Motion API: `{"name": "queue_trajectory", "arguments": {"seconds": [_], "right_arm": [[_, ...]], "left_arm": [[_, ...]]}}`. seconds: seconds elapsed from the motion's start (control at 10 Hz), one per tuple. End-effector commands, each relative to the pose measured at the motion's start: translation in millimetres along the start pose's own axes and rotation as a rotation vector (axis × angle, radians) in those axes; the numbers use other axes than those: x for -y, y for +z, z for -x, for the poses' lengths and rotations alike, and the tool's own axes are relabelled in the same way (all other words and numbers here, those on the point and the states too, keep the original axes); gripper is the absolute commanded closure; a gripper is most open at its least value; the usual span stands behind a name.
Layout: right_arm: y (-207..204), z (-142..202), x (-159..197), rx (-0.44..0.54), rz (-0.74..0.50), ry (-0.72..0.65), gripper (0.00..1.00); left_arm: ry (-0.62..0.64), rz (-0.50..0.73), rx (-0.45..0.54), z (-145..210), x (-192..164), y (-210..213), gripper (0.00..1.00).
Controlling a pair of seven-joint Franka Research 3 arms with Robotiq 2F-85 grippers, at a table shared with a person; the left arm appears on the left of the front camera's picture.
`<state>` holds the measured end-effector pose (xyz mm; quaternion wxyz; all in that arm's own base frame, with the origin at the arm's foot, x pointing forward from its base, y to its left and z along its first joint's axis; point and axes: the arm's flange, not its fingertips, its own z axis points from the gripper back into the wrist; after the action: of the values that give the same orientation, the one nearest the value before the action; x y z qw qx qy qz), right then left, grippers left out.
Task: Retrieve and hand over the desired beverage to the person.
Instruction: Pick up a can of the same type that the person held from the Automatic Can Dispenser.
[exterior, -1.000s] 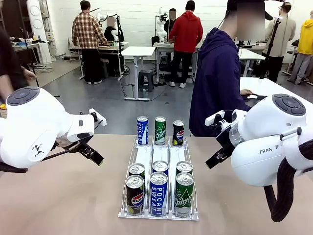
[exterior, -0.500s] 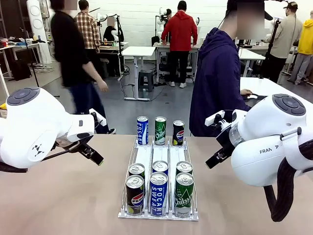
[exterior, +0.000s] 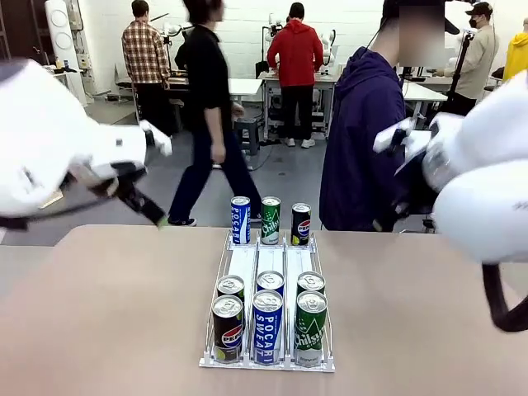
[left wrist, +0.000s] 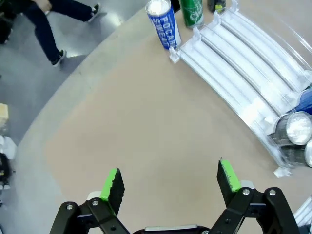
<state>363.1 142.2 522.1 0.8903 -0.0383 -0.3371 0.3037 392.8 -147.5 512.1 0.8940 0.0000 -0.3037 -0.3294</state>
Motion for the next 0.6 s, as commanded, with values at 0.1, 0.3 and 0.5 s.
{"name": "queue_trajectory", "arguments": {"seconds": [0.1,0.3,0.5], "right_arm": [[92,-30,0,0.019,0.017,0.026,0.00],[114,-38,-1,-0.008,0.025,0.034,0.00],[113,-31,3,0.037,0.026,0.016,0.00]], "left_arm": [[-0.032,0.000,-0.011,-34,-7,83,0.00],[-0.023,-0.033,0.013,-32,0,110,0.00],[-0.027,-0.006,0.013,-36,-6,104,0.00]]}}
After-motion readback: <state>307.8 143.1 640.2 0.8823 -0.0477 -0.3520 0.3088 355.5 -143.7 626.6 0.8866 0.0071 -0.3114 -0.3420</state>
